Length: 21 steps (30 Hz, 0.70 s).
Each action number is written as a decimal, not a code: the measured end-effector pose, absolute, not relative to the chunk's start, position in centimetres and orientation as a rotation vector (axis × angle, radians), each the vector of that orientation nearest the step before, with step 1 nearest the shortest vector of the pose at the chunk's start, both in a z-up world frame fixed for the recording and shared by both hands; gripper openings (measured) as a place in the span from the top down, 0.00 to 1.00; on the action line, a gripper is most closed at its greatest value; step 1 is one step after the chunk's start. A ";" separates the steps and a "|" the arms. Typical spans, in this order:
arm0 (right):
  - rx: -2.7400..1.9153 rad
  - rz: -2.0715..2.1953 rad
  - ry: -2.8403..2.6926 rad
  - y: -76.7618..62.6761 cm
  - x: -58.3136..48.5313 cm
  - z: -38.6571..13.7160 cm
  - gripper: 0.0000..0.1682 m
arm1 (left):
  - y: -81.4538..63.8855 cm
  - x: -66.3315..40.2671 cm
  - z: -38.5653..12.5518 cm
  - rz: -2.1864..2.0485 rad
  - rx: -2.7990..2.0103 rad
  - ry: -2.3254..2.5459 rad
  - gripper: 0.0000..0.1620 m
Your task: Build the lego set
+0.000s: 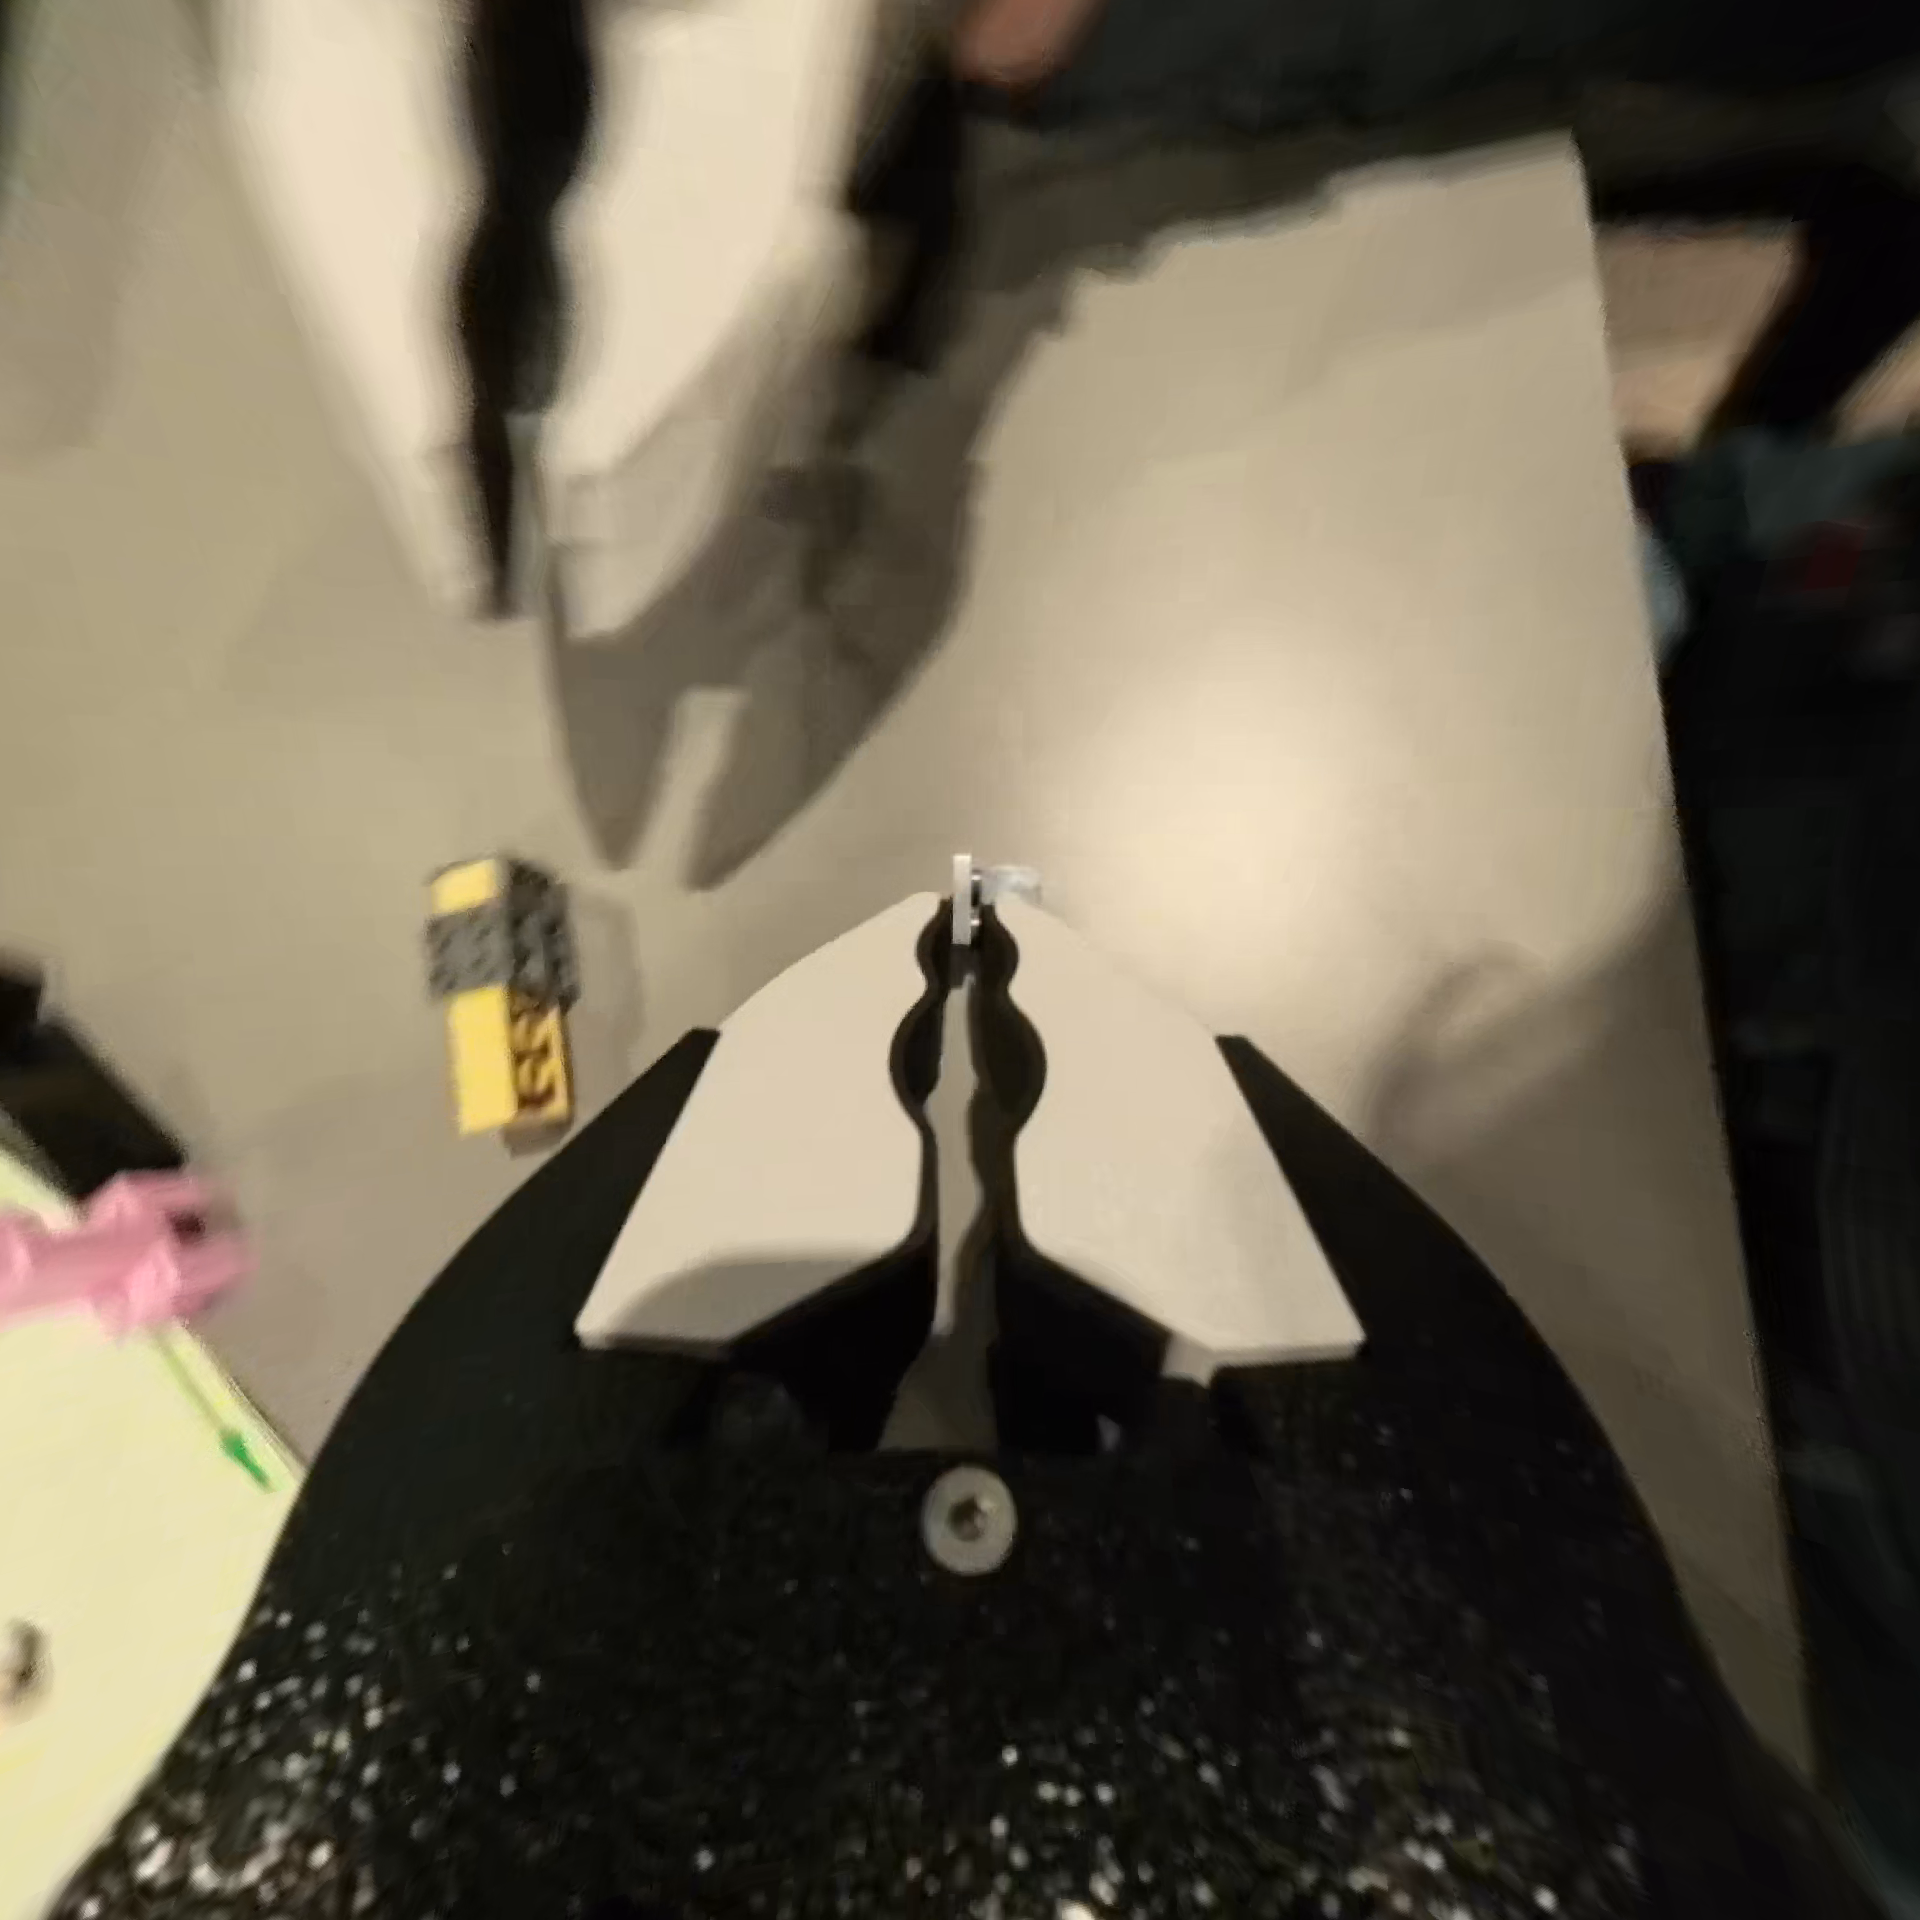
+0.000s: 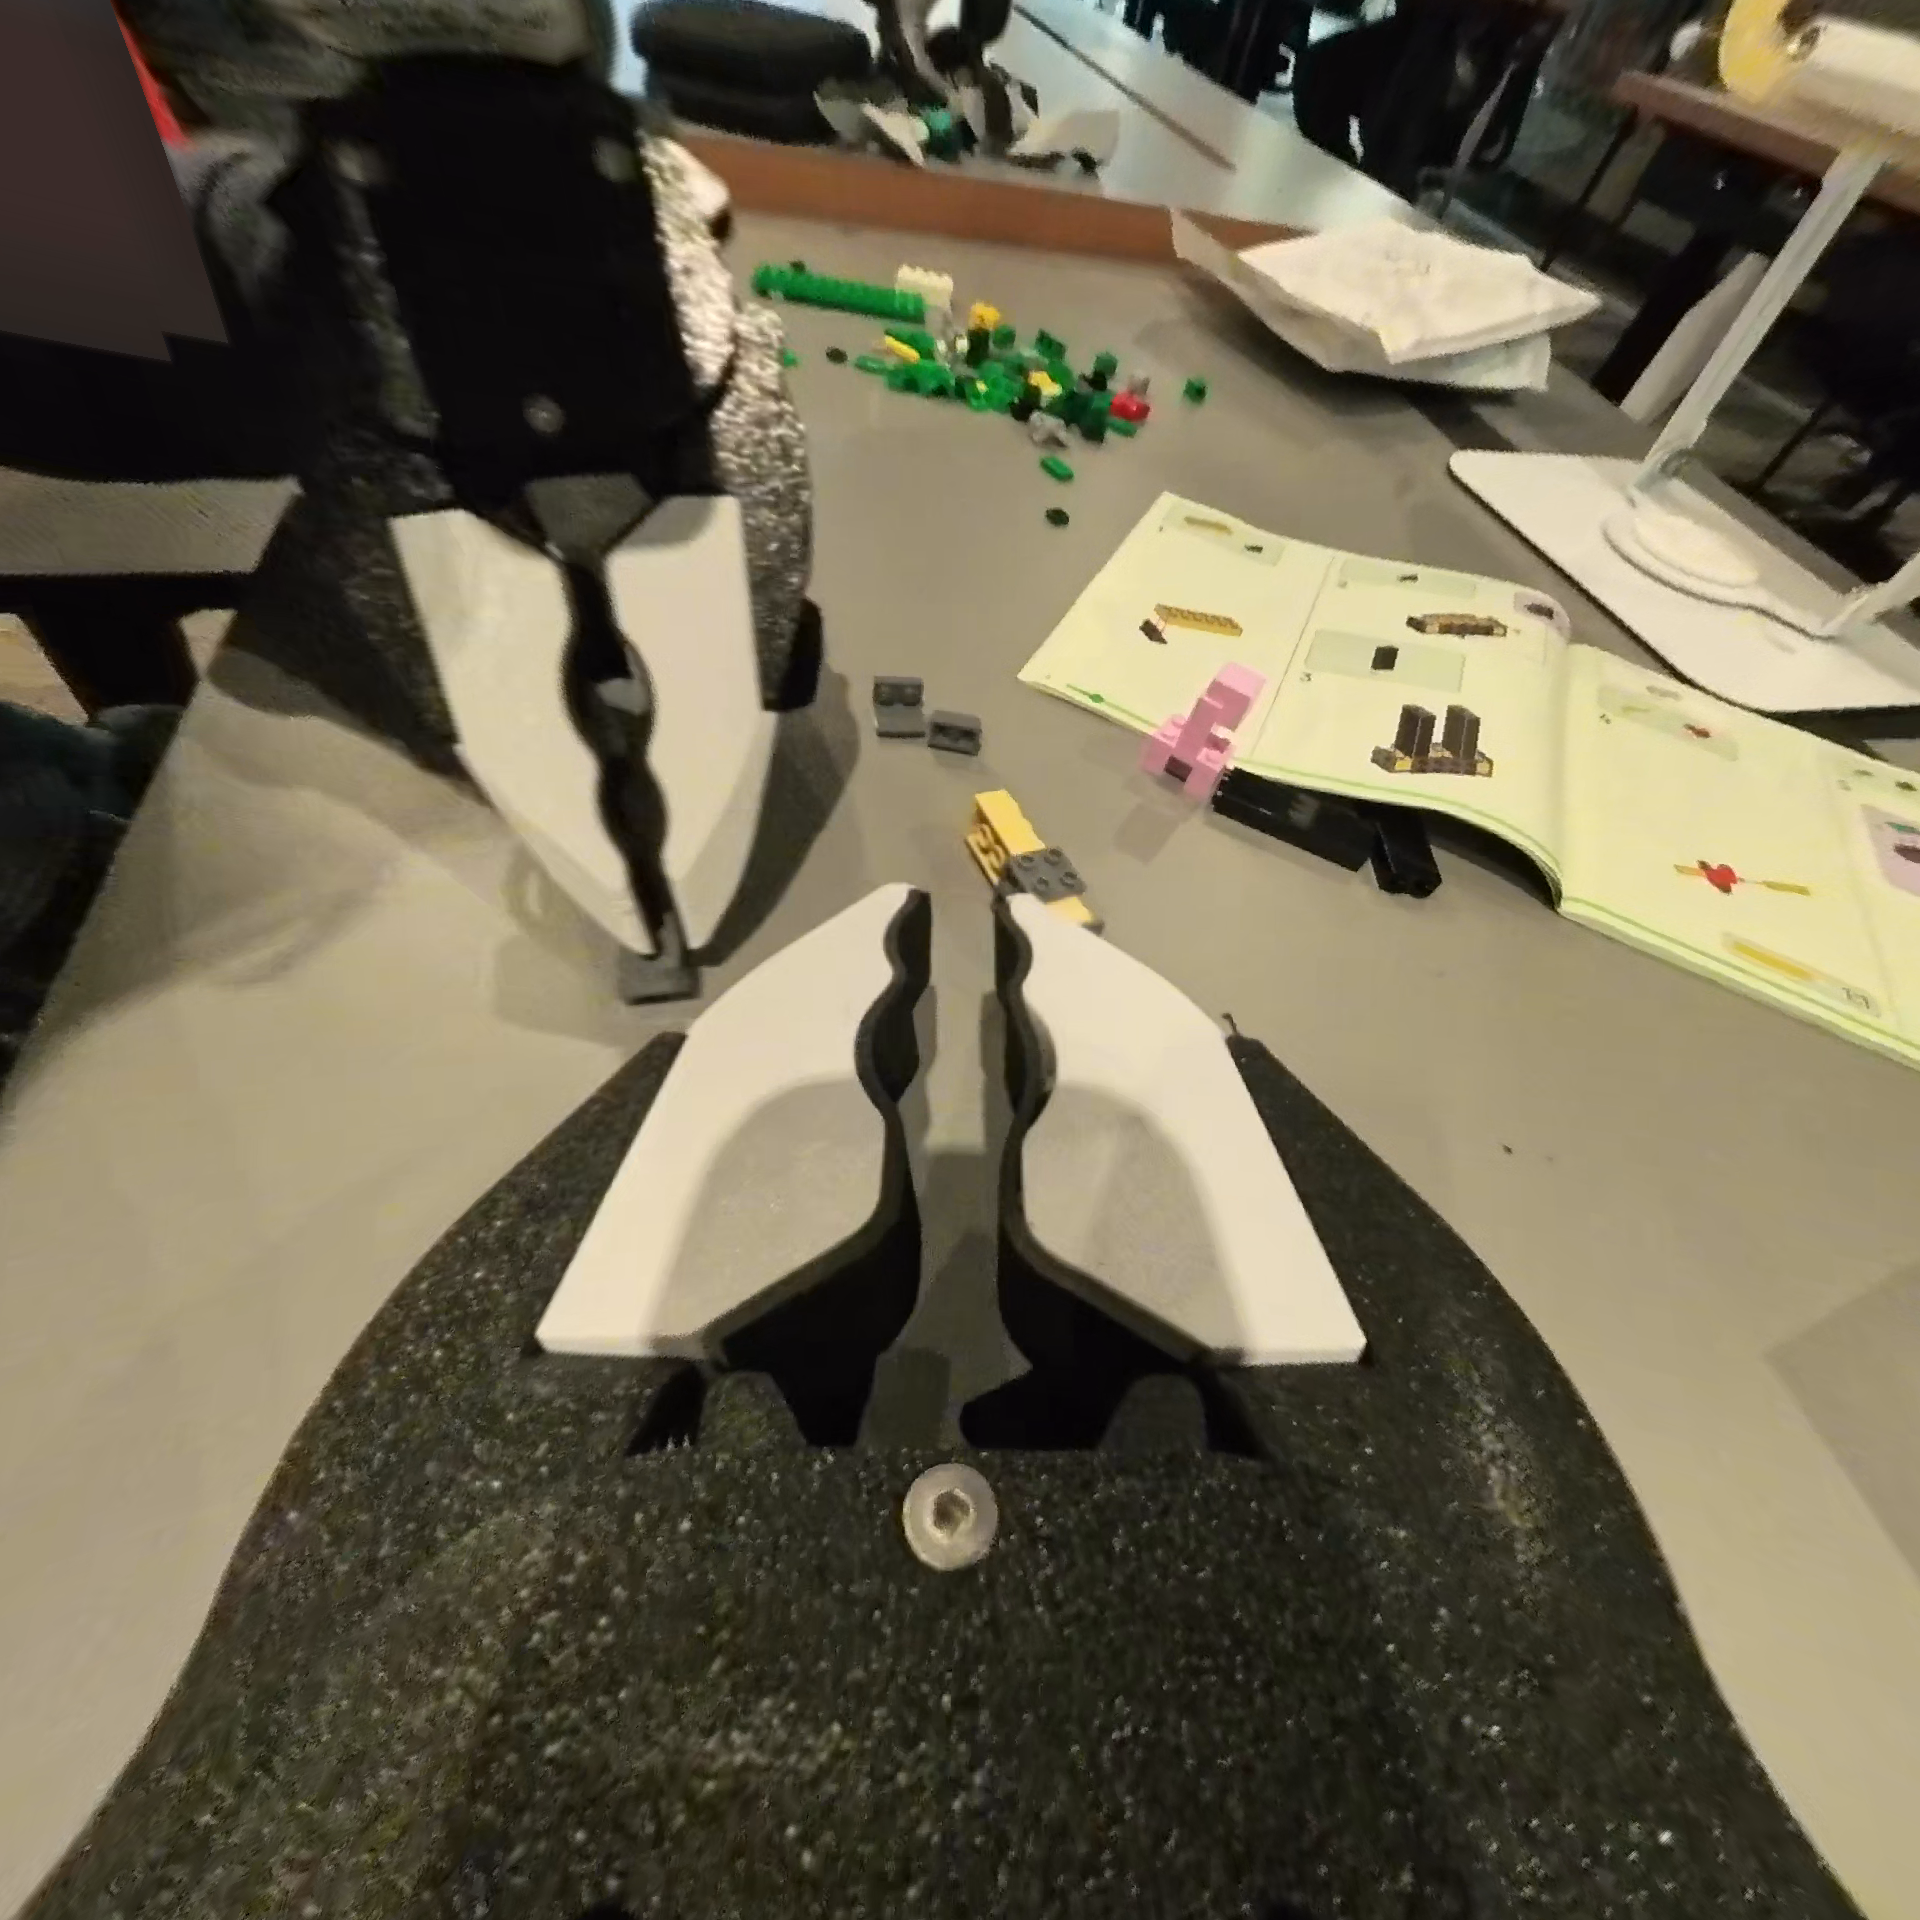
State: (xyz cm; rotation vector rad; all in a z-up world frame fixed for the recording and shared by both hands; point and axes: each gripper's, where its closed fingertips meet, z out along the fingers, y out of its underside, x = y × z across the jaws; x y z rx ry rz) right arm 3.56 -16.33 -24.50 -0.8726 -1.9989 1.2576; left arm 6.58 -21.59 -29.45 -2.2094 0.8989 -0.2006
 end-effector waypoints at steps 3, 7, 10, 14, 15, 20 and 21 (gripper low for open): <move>-0.827 1.294 -2.003 -17.2 4.0 -24.2 0.93 | -20.6 5.5 -28.0 -0.281 -2.184 0.595 0.97; -0.743 1.281 -2.021 -18.7 4.1 -24.1 0.90 | -19.9 3.9 -26.1 -0.442 -2.092 0.249 0.97; -0.638 1.231 -1.991 -19.8 4.0 -23.6 0.87 | -19.7 3.3 -25.0 -0.552 -2.016 0.104 0.97; -0.531 1.087 -1.940 -20.3 3.6 -23.2 0.83 | -19.6 3.4 -23.5 -0.752 -1.904 -0.008 0.97; -0.510 1.050 -1.927 -20.3 3.5 -23.1 0.83 | -19.6 3.5 -23.2 -0.804 -1.879 -0.025 0.97; -0.418 0.821 -1.838 -20.0 2.8 -22.7 0.88 | -19.4 3.6 -22.4 -0.942 -1.800 -0.101 0.97; -0.399 0.774 -1.821 -19.8 2.7 -22.7 0.91 | -19.4 3.5 -22.4 -0.954 -1.792 -0.113 0.97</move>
